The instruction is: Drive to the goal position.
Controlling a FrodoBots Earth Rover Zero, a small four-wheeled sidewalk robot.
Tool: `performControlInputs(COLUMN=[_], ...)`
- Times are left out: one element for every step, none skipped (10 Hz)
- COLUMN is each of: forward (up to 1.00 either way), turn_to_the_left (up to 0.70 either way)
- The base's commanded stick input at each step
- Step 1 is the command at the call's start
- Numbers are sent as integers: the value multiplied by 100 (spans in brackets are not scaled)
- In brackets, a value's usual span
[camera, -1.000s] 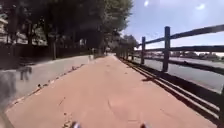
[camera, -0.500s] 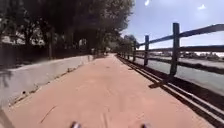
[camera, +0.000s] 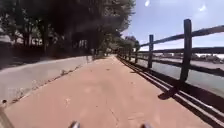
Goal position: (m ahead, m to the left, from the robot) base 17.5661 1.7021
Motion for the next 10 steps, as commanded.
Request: performControlInputs(forward=[85,85,85,85,85,85,85,85,85,85], turn_to_the_left=[0,0,0,0,0,0,0,0,0,0])
